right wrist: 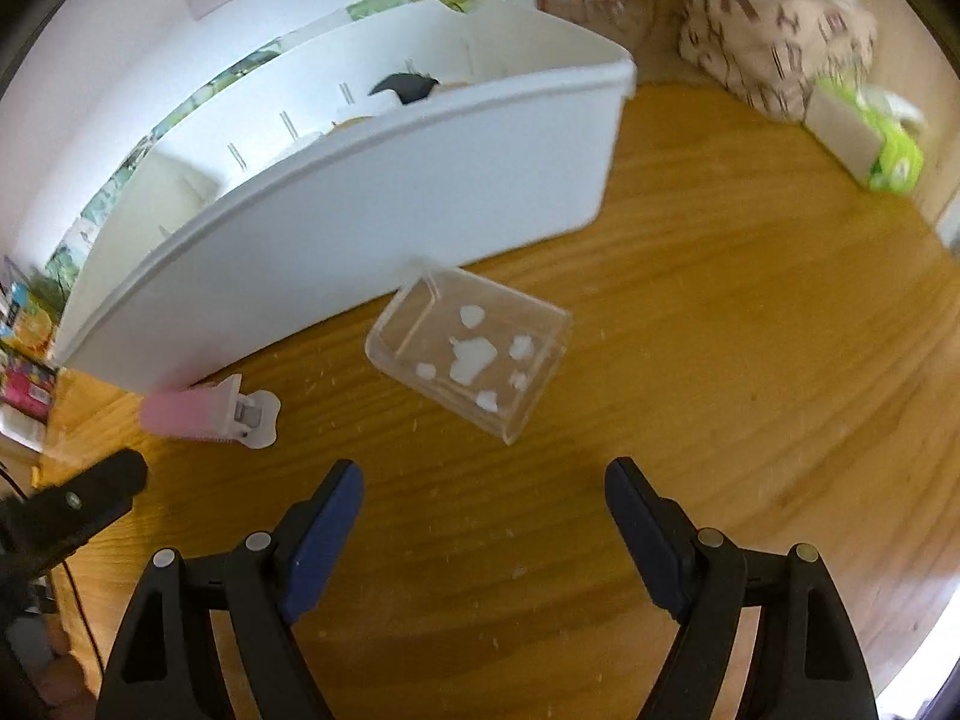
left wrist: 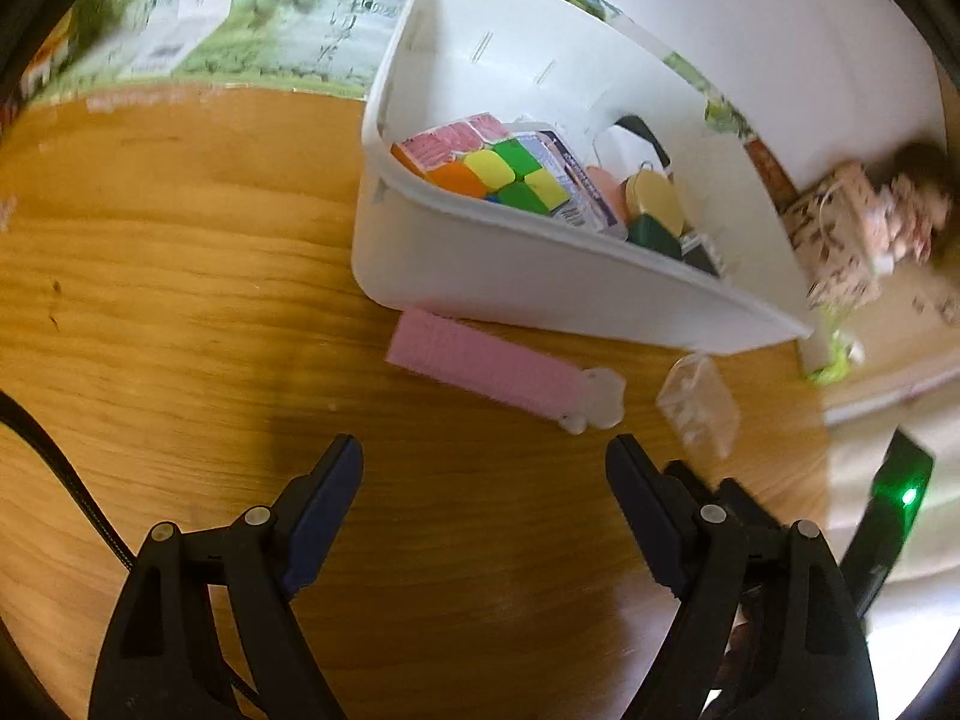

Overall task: Organize rigid objects
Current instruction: 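Grasp the pink hair roller with the left tool while the right tool grasps the clear case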

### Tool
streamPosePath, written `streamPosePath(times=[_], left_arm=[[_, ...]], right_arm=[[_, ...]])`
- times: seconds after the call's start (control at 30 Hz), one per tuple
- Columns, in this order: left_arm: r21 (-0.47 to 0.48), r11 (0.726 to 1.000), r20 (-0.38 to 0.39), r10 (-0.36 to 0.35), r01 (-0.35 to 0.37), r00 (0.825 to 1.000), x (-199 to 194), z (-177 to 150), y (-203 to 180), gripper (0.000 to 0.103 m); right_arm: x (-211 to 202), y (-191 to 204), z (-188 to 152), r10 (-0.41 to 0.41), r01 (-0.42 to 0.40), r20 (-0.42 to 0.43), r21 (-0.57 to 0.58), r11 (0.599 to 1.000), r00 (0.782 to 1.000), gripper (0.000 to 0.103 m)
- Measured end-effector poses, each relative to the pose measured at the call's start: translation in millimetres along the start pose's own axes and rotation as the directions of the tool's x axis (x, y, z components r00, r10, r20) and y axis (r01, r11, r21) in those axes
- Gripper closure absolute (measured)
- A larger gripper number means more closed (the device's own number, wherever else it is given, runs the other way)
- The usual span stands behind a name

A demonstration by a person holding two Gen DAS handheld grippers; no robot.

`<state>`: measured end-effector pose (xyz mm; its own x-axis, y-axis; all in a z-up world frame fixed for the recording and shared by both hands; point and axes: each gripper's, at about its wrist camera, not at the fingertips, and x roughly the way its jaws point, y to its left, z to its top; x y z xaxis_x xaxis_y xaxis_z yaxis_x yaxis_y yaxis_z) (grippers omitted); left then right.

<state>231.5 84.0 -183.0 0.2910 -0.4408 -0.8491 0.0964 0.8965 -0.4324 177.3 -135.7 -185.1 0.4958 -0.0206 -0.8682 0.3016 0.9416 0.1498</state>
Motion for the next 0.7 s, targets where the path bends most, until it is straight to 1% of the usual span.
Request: streamPosePath(times=[0.07, 0.13, 0.17, 0.23, 0.37, 0.47, 0.5, 0.7], left_arm=[[-0.024, 1.000, -0.004, -0.014, 0.014, 1.000, 3, 1, -2, 0.018], [-0.069, 0.998, -0.022, -0.008, 0.006, 1.000, 8, 4, -3, 0.018], [-0.098, 0.995, -0.023, -0.017, 0.015, 1.000, 11, 5, -3, 0.018], [-0.164, 0.986, -0.016, -0.038, 0.034, 0.999, 15, 7, -2, 0.018], [-0.248, 0.968, -0.004, -0.044, 0.041, 0.999, 24, 10, -2, 0.018], [-0.306, 0.952, 0.021, -0.021, 0.026, 1.000, 28, 13, -2, 0.017], [-0.335, 0.942, 0.025, -0.013, 0.020, 1.000, 29, 15, -1, 0.017], [-0.453, 0.891, 0.005, 0.042, -0.035, 0.999, 35, 23, -2, 0.017]], right_arm=[[2, 4, 0, -0.016, 0.017, 0.021, -0.021, 1.000, 1.000, 0.020], [3, 4, 1, -0.035, 0.037, 0.043, -0.035, 0.999, 0.998, 0.020], [5, 4, 1, -0.042, 0.043, 0.049, -0.037, 0.998, 0.998, 0.020], [6, 3, 1, -0.052, 0.055, 0.070, -0.038, 0.998, 0.996, 0.020], [11, 1, 2, -0.072, 0.077, 0.092, -0.046, 0.996, 0.993, 0.020], [18, 5, 6, -0.081, 0.087, 0.113, -0.054, 0.995, 0.990, 0.020], [19, 4, 6, -0.084, 0.091, 0.118, -0.060, 0.994, 0.989, 0.020], [25, 7, 10, -0.076, 0.089, 0.144, -0.089, 0.992, 0.987, 0.020]])
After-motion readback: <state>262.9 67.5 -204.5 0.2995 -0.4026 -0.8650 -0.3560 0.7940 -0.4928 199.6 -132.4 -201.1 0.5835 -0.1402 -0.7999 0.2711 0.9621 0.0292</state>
